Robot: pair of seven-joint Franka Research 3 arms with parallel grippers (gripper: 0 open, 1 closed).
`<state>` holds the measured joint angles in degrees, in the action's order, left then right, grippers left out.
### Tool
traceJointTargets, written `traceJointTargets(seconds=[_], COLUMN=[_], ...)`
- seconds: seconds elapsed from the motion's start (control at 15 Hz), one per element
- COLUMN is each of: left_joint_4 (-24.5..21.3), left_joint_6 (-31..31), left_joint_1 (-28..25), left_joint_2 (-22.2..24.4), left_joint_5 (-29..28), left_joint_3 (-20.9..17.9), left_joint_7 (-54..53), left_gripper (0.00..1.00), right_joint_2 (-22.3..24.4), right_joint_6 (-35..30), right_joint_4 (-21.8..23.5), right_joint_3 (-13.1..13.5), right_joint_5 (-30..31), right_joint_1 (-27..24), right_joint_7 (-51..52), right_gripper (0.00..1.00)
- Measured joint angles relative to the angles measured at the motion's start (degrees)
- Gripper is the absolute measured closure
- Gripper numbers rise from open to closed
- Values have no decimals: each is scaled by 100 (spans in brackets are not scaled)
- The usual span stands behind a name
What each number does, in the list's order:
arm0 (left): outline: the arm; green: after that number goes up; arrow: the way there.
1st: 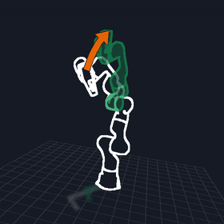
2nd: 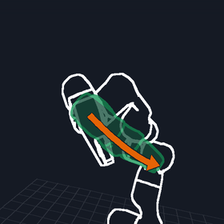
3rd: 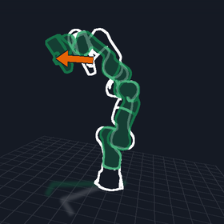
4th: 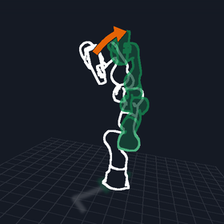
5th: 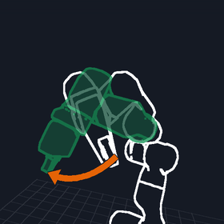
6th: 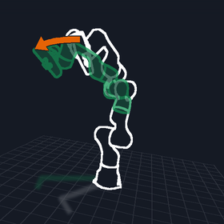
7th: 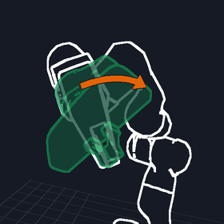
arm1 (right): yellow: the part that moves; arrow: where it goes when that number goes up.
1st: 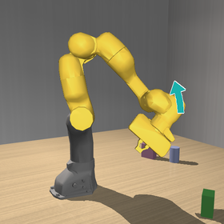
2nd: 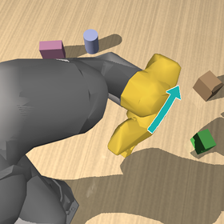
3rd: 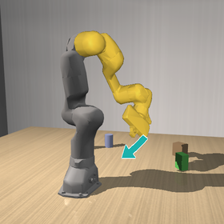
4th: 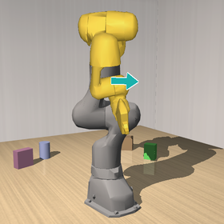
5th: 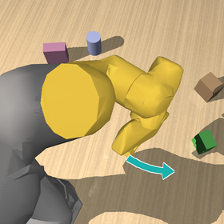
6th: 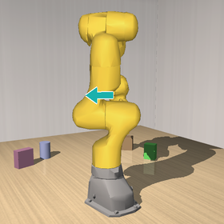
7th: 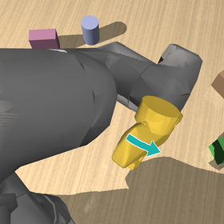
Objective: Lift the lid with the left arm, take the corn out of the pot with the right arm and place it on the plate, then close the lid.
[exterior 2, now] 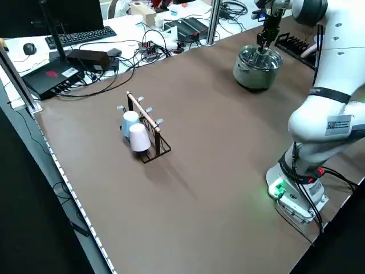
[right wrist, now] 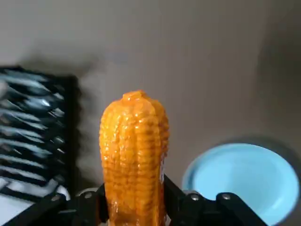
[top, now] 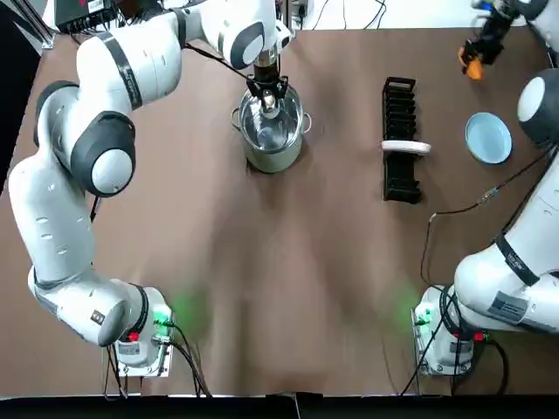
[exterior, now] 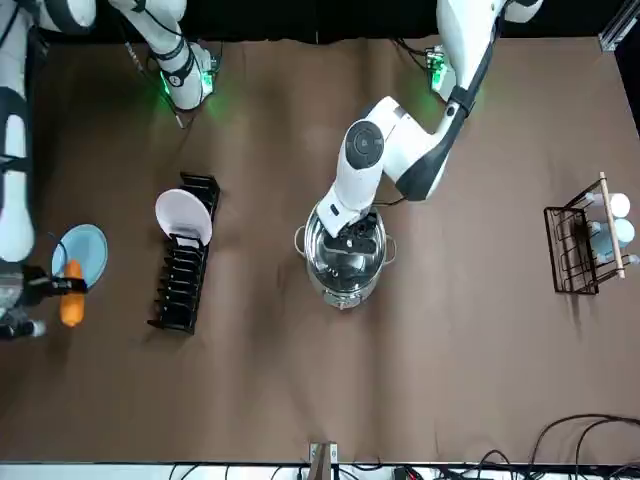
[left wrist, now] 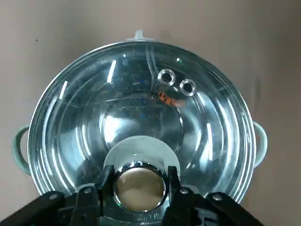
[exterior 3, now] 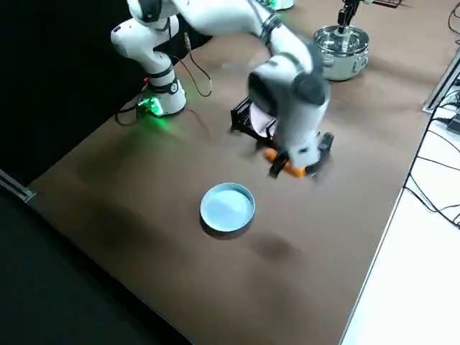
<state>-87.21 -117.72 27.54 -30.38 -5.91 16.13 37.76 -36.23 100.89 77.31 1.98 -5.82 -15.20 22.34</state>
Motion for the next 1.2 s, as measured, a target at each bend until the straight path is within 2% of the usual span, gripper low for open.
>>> traceJointTargets(seconds=[0.13,0.33,0.6,0.73,0.93,1.0,1.2], left_joint_4=[0,2,2,5,9,9,58], left_joint_6=[-4,-17,-134,-172,-185,-236,-372], left_joint_1=[17,18,30,135,254,265,241], left_joint_2=[-35,-57,-101,-100,-96,-102,-78], left_joint_5=[-39,-73,-80,-81,-81,-83,-88], left_joint_3=[0,-3,-45,-156,-278,-302,-356], left_joint_7=[3,6,23,78,83,82,82], left_gripper=[50,50,50,50,50,45,20], right_joint_2=[-4,-13,-37,-45,-123,-161,-234], right_joint_6=[120,853,1496,2054,2266,2287,2409], right_joint_4=[275,857,1409,1773,2031,2069,2139], right_joint_3=[-2,-8,-9,-7,-8,-8,-7], right_joint_5=[2,2,32,33,34,34,34], right_joint_1=[-406,-821,-1090,-1317,-1405,-1424,-1503], right_joint_7=[540,835,1069,1343,1473,1535,1677], right_gripper=[62,62,62,63,63,63,63])
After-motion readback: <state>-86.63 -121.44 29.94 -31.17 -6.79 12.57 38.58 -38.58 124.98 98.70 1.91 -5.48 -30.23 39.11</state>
